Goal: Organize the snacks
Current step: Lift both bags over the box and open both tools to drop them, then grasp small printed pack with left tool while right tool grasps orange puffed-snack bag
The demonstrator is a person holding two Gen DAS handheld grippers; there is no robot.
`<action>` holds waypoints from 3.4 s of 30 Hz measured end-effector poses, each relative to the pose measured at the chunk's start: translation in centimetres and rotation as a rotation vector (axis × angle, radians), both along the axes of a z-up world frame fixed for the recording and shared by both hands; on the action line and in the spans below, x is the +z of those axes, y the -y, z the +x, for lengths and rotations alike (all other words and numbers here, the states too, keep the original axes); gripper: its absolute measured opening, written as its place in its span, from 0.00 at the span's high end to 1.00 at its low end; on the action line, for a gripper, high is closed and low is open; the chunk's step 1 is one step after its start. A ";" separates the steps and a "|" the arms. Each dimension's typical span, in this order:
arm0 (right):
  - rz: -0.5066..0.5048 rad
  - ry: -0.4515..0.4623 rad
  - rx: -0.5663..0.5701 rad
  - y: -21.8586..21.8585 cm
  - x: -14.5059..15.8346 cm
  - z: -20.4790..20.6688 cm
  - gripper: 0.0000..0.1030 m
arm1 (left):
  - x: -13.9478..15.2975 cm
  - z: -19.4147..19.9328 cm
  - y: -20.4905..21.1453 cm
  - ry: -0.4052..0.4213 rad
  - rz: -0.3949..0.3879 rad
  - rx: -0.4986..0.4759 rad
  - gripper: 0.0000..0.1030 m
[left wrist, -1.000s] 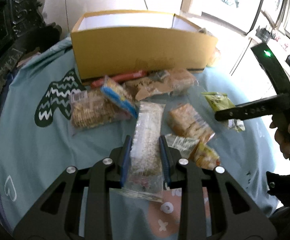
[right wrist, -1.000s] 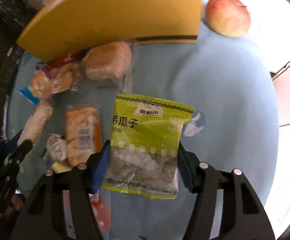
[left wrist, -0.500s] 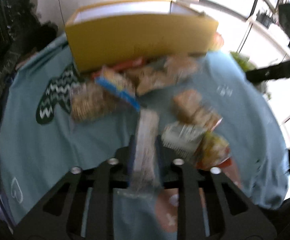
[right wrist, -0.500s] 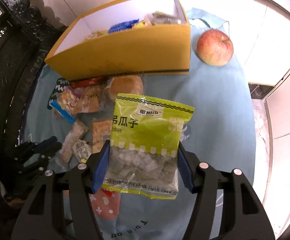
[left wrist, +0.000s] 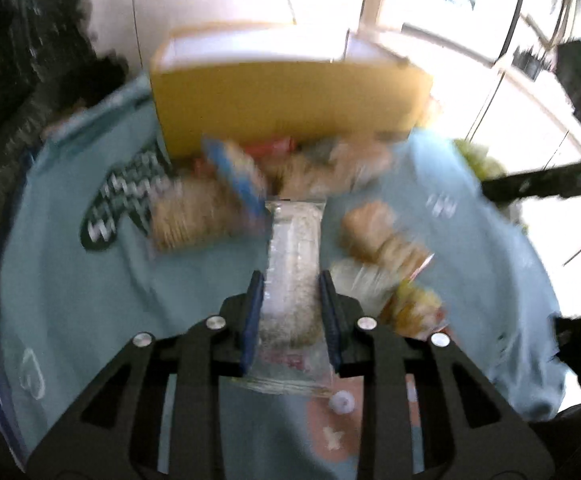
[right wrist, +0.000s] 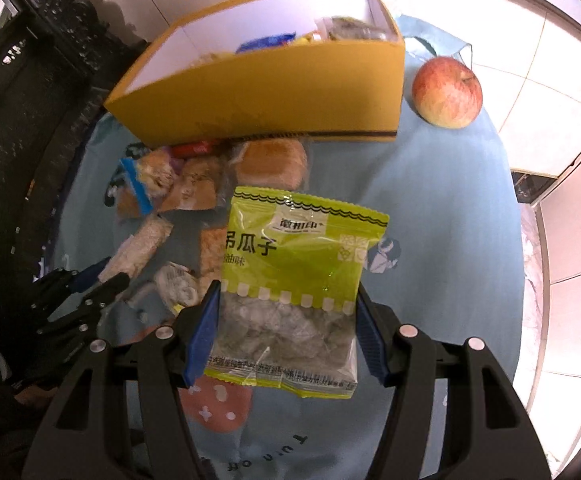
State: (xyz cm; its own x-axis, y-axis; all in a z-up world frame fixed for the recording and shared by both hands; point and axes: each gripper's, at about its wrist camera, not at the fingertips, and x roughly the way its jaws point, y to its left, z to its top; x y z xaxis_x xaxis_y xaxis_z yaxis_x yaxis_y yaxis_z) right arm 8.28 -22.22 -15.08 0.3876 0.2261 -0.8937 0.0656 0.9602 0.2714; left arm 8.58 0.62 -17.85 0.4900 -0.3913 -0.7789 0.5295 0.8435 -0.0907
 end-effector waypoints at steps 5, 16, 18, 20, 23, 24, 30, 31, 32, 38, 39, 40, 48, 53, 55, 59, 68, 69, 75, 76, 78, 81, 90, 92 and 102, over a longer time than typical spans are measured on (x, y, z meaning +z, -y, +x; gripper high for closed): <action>0.037 0.077 0.008 -0.3 3.0 -0.1 0.39 | 4.4 0.3 -0.1 0.092 -0.067 0.013 0.74; -0.021 0.309 0.035 -0.7 14.0 2.9 0.39 | 14.0 3.1 3.0 0.308 -0.136 0.040 0.74; -0.048 0.347 0.039 -0.8 16.0 3.9 0.39 | 15.6 4.3 3.5 0.337 -0.145 0.051 0.74; -0.069 0.370 0.039 -0.7 17.2 4.5 0.39 | 16.7 5.5 4.0 0.360 -0.146 0.059 0.74; -0.099 0.395 0.038 -0.6 18.6 5.6 0.39 | 17.7 6.5 4.2 0.371 -0.158 0.070 0.74; -0.105 0.400 0.038 -0.5 19.0 5.9 0.39 | 18.0 7.1 4.4 0.375 -0.157 0.073 0.73; -0.132 0.408 0.039 -0.3 19.6 8.1 0.39 | 18.2 9.9 5.3 0.368 -0.149 0.079 0.74; -0.138 0.408 0.036 -0.3 19.5 8.5 0.39 | 18.2 10.4 5.5 0.368 -0.147 0.079 0.73; -0.144 0.407 0.033 -0.3 19.5 8.9 0.39 | 18.2 11.0 5.7 0.367 -0.145 0.080 0.73; -0.185 0.361 0.002 0.7 17.8 14.7 0.28 | 16.5 16.6 7.7 0.325 -0.059 0.122 0.37; -0.199 0.339 -0.024 1.2 17.4 15.4 0.27 | 16.2 17.0 7.6 0.333 -0.050 0.152 0.24; -0.190 0.335 -0.031 1.4 17.2 15.5 0.27 | 15.9 17.4 7.2 0.333 -0.048 0.176 0.24; -0.170 0.286 -0.019 2.0 14.1 12.6 0.27 | 14.0 15.7 4.3 0.283 -0.074 0.210 0.20; -0.159 0.207 0.013 0.6 10.5 9.5 0.27 | 11.3 13.2 3.2 0.223 -0.072 0.205 0.19; -0.166 0.166 0.036 -0.2 8.3 7.9 0.27 | 9.4 11.8 2.8 0.179 -0.065 0.185 0.19; -0.128 0.053 0.060 -1.9 3.7 4.8 0.27 | 5.3 7.7 2.7 0.125 -0.014 0.117 0.19; -0.122 -0.075 0.051 -3.6 -2.0 1.3 0.27 | -3.0 0.4 4.1 0.037 0.143 -0.076 0.19; -0.121 -0.073 0.051 -3.6 -1.9 1.2 0.27 | -3.2 0.4 4.1 0.034 0.128 -0.074 0.19; -0.139 -0.061 0.039 -3.5 -1.2 1.1 0.27 | -5.5 1.0 5.0 -0.033 0.134 -0.069 0.16; -0.140 -0.064 0.037 -3.4 -1.3 1.0 0.27 | -6.1 1.3 4.9 -0.053 0.138 -0.054 0.15; -0.142 -0.068 0.037 -3.3 -1.4 0.7 0.27 | -6.4 1.5 4.3 -0.085 0.138 -0.018 0.15; -0.139 -0.079 0.041 -3.5 -1.8 0.5 0.27 | -6.3 1.4 2.9 -0.066 0.173 0.027 0.16; -0.270 -0.068 0.230 -9.4 -5.5 1.8 0.27 | -5.5 1.4 -1.2 -0.043 0.179 0.141 0.15; -0.274 -0.090 0.245 -10.2 -6.6 2.2 0.27 | -5.6 1.4 -1.2 -0.048 0.170 0.140 0.13; -0.227 -0.136 0.232 -8.6 -7.2 1.4 0.55 | -5.8 0.9 -0.2 -0.073 0.103 0.012 0.65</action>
